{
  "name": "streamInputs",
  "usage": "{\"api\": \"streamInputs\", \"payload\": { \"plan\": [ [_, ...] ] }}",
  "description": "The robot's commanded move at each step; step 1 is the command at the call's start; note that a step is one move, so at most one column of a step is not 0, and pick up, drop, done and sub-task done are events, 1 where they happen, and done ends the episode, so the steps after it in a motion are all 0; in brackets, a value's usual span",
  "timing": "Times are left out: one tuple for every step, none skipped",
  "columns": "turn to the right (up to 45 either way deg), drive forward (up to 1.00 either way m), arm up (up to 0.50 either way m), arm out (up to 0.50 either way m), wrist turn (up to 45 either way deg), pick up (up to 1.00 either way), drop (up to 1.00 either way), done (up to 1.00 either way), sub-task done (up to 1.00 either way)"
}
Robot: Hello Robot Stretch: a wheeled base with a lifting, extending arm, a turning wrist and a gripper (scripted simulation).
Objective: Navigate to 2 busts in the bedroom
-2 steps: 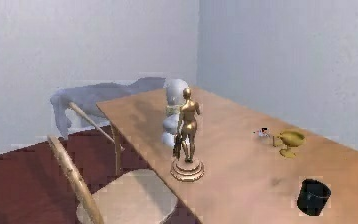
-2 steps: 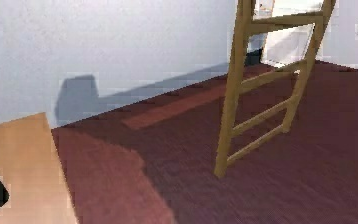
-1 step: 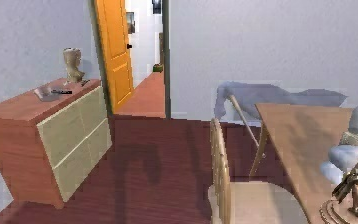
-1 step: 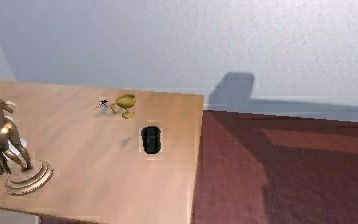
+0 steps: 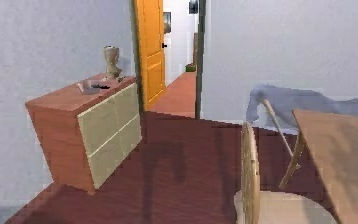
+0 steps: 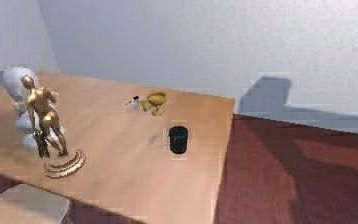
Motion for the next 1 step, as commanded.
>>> {"api": "streamInputs", "payload": {
  "plan": [
    [0.0,1.00,0.00,0.00,0.0,0.00,0.00,0.00,0.00]
  ]
}}
